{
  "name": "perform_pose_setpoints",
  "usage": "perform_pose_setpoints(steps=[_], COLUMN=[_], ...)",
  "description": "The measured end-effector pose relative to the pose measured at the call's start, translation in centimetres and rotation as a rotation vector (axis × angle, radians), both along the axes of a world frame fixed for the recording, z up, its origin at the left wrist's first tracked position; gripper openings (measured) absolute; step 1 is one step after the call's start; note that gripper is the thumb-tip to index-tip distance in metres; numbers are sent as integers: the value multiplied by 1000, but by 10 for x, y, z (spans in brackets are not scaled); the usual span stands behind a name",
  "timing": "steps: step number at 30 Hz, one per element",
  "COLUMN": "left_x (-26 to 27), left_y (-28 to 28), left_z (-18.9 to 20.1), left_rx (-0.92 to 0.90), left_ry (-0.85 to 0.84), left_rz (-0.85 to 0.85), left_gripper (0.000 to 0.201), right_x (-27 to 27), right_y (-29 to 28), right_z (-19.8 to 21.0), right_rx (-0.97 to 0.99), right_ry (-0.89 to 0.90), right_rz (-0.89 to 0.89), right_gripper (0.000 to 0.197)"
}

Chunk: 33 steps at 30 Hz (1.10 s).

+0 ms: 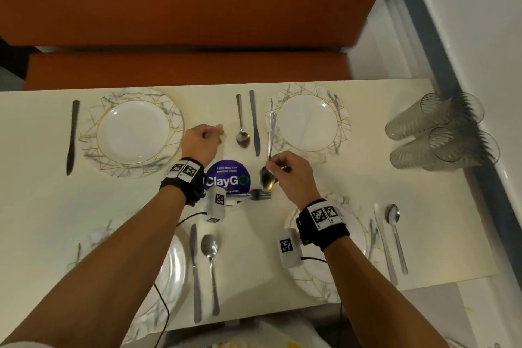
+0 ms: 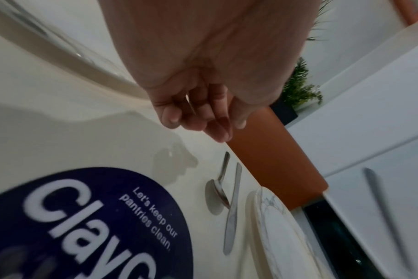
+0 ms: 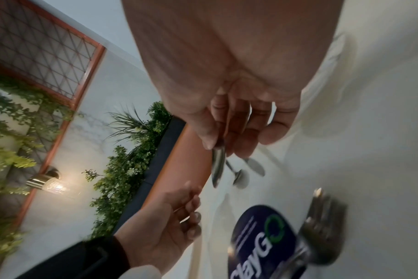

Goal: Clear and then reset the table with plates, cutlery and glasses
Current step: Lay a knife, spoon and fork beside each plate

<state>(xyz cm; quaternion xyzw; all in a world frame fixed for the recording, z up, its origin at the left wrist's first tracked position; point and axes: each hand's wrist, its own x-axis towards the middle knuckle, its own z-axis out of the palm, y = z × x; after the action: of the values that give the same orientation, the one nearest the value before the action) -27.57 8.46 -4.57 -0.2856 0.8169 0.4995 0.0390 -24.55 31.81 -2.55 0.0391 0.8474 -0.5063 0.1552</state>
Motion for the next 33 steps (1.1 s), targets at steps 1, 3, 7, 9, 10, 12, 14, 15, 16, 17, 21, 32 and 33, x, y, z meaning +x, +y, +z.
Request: perform_pose_setpoints(steps=[1,3,7,9,10,12,14,15,16,17,21,32,33], left_x=[10,32,74,92,99,113,126,132,137,141,147,109,104], left_y=[-1,-6,-28,-50,-64,-92,-120,-133,-147,-161,-219,-362,-369], left_z=[5,14,26,30,32,37,42,45,46,47,46,3,0], left_rx=[31,135,290,329,343,362,373,373,364,347,301,90,68], left_ry=[27,72,115,136,144,162,177,183,193,202,206,-14,-45], left_rz=[-44,-93,-147,-142,-126,-88,-51,-35,-20,-5,75,248,243], left_gripper=[28,26,17,17,17,14,10,8,7,8,12,9,13], right_x=[3,12,36,50,57,68,79,83,87,91,99,101,100], right_y=[-13,-41,-104,-135,-151,-181,-208,-221,-233,-245,-283,-300,-299], right_z=[2,5,12,16,19,21,22,22,22,23,28,9,7], right_rx=[-2,-17,-98,-136,-140,-136,-147,-149,-148,-145,-157,-71,-57], right_ry=[11,9,-6,-18,-12,-1,-13,-15,-10,-7,-43,-128,-136], right_rz=[7,-1,-24,-28,-17,12,30,35,43,54,91,160,156], right_gripper=[8,8,4,2,3,3,2,4,6,7,12,19,19])
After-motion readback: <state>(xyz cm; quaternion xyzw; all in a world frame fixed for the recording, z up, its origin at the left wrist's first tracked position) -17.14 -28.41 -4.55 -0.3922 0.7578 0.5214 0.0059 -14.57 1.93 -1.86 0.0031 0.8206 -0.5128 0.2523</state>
